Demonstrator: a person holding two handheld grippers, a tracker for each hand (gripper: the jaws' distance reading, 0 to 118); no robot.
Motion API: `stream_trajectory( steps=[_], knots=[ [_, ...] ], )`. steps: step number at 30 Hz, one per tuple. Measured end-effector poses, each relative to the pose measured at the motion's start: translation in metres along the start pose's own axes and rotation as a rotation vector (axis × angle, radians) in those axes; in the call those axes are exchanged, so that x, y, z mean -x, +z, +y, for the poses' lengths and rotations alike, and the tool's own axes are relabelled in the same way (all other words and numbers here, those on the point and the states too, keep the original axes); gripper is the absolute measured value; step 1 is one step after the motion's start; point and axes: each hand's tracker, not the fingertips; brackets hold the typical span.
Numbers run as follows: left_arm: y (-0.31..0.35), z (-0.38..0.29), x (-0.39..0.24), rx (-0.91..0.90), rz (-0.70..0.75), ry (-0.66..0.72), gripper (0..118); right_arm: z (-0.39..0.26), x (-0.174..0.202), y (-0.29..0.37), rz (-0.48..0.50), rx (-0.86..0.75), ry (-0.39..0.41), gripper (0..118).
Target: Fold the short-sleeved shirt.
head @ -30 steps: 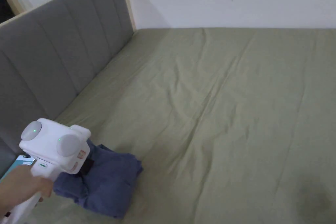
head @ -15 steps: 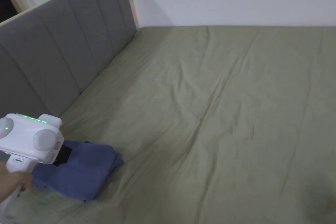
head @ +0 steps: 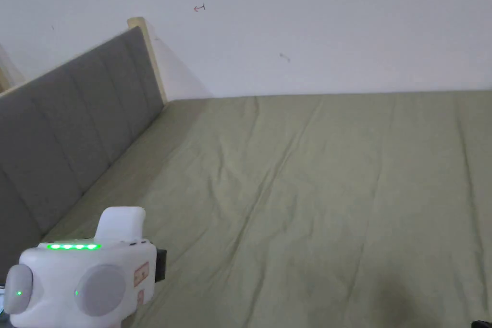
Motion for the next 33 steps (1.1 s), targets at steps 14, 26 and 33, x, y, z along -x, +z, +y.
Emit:
stream_trajectory(
  steps=[14, 26, 33],
  knots=[
    [0.119, -0.029, -0.151, -0.586, 0.020, 0.039, 0, 0.032, 0.043, 0.122, -0.276, -0.587, 0.255, 0],
    [0.171, -0.034, -0.176, -0.733, -0.037, -0.022, 0, 0.029, 0.047, 0.163, -0.250, -0.705, 0.184, 0],
    [0.170, -0.041, -0.181, -0.702, -0.055, -0.025, 0, 0.022, 0.046, 0.158, -0.267, -0.667, 0.153, 0]
  ],
)
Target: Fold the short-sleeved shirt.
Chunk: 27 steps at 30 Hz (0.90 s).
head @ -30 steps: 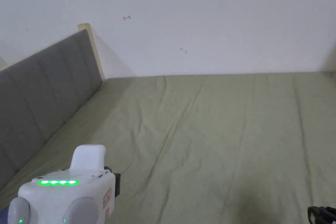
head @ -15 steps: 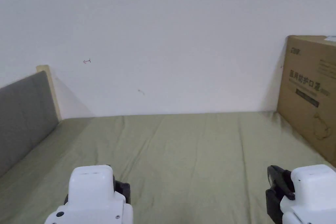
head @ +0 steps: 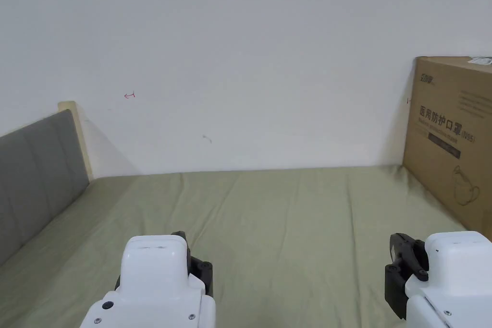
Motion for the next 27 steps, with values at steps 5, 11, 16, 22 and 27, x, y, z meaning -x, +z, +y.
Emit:
stream_trajectory(
  steps=[5, 11, 16, 22, 27],
  knots=[
    [-0.002, -0.001, 0.000, 0.019, -0.062, -0.009, 112, -0.002, -0.002, -0.002, -0.035, 0.008, -0.008, 55],
    [0.001, -0.001, 0.005, 0.002, -0.057, 0.040, 114, -0.005, -0.005, -0.003, -0.047, 0.007, -0.015, 113],
    [-0.008, 0.002, 0.009, 0.056, -0.029, 0.075, 112, -0.006, -0.005, -0.006, -0.045, 0.007, -0.011, 115],
    [-0.017, -0.001, 0.010, 0.126, -0.073, 0.084, 112, -0.007, -0.003, -0.009, -0.063, 0.009, 0.009, 117],
    [-0.014, -0.002, 0.005, 0.094, -0.081, 0.059, 112, -0.008, -0.002, -0.007, -0.071, -0.013, 0.018, 117]
  ],
)
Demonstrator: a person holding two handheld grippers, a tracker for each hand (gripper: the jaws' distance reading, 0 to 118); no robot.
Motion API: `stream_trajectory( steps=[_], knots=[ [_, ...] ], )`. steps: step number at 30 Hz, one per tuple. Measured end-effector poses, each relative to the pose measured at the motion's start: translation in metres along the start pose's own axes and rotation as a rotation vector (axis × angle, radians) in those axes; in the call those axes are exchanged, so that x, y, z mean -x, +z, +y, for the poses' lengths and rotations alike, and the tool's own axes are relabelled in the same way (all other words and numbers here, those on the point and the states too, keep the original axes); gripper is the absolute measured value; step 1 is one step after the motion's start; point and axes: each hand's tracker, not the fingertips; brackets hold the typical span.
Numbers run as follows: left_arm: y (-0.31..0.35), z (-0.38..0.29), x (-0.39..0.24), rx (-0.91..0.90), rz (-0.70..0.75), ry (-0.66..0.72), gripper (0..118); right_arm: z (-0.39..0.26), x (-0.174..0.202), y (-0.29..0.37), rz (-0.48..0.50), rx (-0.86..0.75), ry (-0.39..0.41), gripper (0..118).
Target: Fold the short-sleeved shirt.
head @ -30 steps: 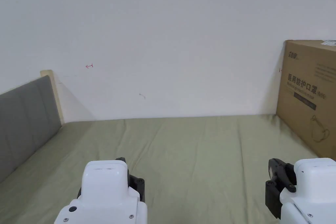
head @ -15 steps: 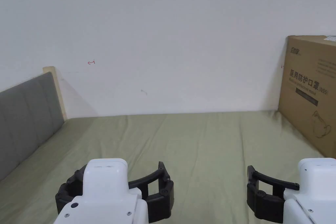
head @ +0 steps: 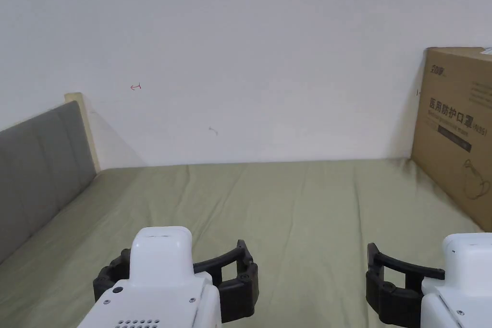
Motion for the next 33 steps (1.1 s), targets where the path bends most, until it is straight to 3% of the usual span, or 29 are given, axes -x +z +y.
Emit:
stream_trajectory(
  steps=[7, 12, 16, 33],
  knots=[
    [0.001, 0.002, -0.005, -0.019, -0.003, -0.031, 112, 0.000, -0.001, -0.004, 0.024, 0.014, -0.017, 118],
    [0.006, 0.002, -0.012, -0.027, 0.178, -0.060, 112, 0.000, -0.006, -0.009, 0.032, 0.039, -0.057, 118],
    [0.000, 0.004, -0.007, 0.021, 0.125, -0.013, 112, -0.001, -0.006, -0.009, 0.022, 0.037, -0.047, 118],
    [-0.005, 0.000, -0.012, 0.009, 0.060, -0.067, 113, -0.004, -0.004, -0.013, 0.031, 0.041, -0.031, 118]
  ],
)
